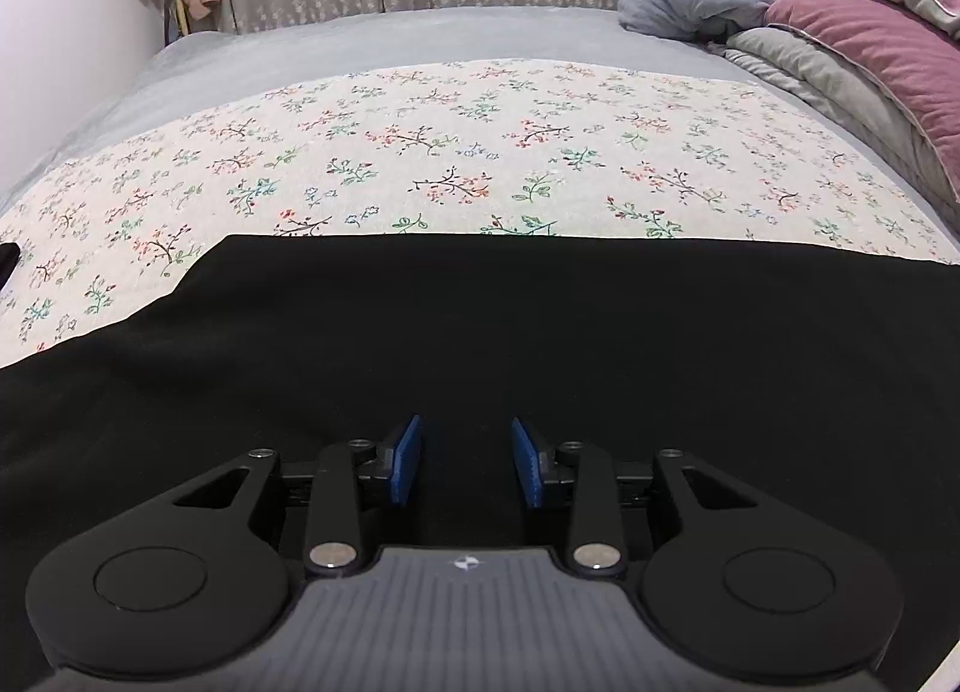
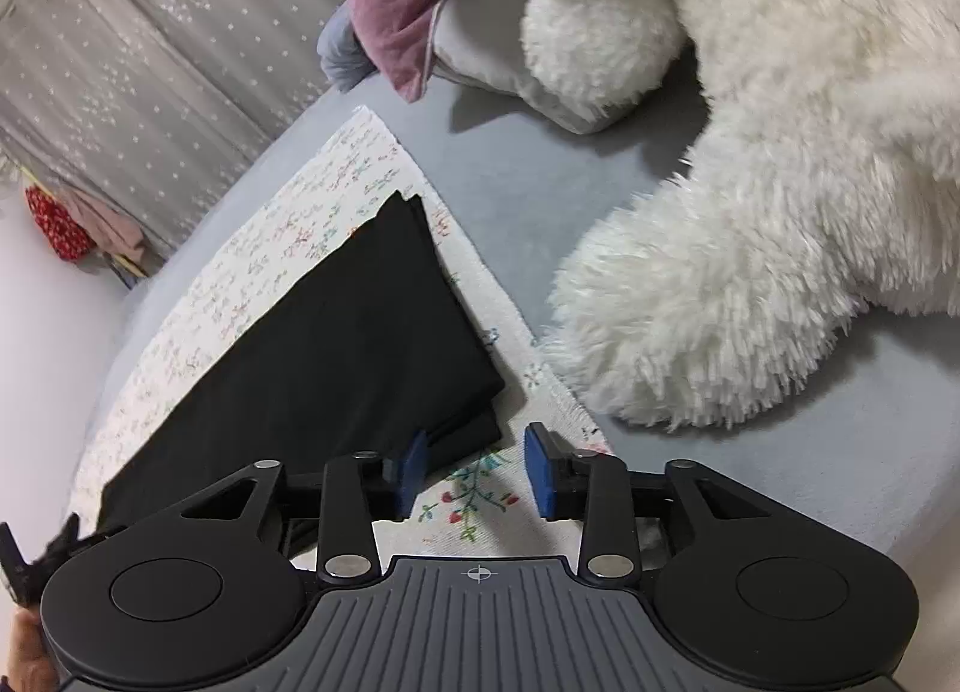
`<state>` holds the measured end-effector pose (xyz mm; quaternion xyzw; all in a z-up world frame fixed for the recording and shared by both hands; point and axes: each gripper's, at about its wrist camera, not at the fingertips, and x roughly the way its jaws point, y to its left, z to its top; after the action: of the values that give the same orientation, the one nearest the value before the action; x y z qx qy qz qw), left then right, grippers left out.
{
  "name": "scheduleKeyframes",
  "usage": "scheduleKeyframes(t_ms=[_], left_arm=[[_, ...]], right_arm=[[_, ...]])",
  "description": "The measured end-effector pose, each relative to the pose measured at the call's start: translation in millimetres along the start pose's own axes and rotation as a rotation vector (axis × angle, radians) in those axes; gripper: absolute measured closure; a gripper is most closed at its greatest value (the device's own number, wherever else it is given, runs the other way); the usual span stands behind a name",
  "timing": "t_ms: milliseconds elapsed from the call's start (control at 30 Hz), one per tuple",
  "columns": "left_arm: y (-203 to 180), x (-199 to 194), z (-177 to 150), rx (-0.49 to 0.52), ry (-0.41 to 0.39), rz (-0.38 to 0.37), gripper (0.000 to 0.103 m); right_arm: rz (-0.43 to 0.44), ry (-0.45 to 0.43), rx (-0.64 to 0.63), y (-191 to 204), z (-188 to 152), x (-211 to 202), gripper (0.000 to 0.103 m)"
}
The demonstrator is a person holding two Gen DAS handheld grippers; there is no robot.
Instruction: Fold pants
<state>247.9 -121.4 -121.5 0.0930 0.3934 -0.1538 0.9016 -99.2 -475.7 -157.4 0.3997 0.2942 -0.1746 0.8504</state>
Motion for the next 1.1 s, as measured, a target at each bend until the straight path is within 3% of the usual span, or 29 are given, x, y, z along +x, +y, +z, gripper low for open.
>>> scheduleKeyframes(t_ms=[133, 200, 233, 567, 767, 867, 933, 1033, 1067, 1100], left_arm=[[-3.2, -2.1, -2.3, 0.024, -0.008, 0.014, 0.051], [-3.7, -2.1, -2.1, 0.023, -0.007, 0.015, 0.050], [-3.9, -1.4, -1.2, 0.019, -0.005, 0.014, 0.050], [1.4, -4.2, -2.4, 0.014, 0.007, 0.005, 0.050], [2.6, -8.5, -7.7, 0.045, 0.015, 0.005, 0.047], [4.0, -9.7, -9.0, 0.054, 0.018, 0.003, 0.045], [6.2, -10.5, -9.5, 0.050, 0.021, 0.001, 0.044], [7.1, -10.1, -9.1, 0.039, 0.024, 0.000, 0.043], [5.8, -9.6, -8.8, 0.041, 0.025, 0.003, 0.043], [4.6, -9.4, -8.6, 0.043, 0.024, 0.005, 0.043]], right_arm=[[-0.011, -0.019, 0.006, 2.0, -4.4, 3.6, 0.075], [-0.034, -0.032, 0.013, -1.0, -4.9, 5.6, 0.095], [-0.035, -0.039, 0.017, -1.4, -4.3, 10.3, 0.096], [-0.076, -0.177, -0.059, 21.1, -2.2, -13.7, 0.102], [-0.207, -0.155, -0.148, 27.3, -3.6, 4.6, 0.103], [-0.223, -0.121, -0.230, 34.0, -5.5, 10.8, 0.102], [-0.200, -0.113, -0.237, 32.8, -3.7, 7.5, 0.099], [-0.146, -0.203, -0.137, 22.9, 1.7, -10.7, 0.087], [-0.118, -0.228, -0.107, 20.3, 2.8, -14.5, 0.069], [-0.078, -0.240, -0.083, 18.9, 3.0, -14.8, 0.044]])
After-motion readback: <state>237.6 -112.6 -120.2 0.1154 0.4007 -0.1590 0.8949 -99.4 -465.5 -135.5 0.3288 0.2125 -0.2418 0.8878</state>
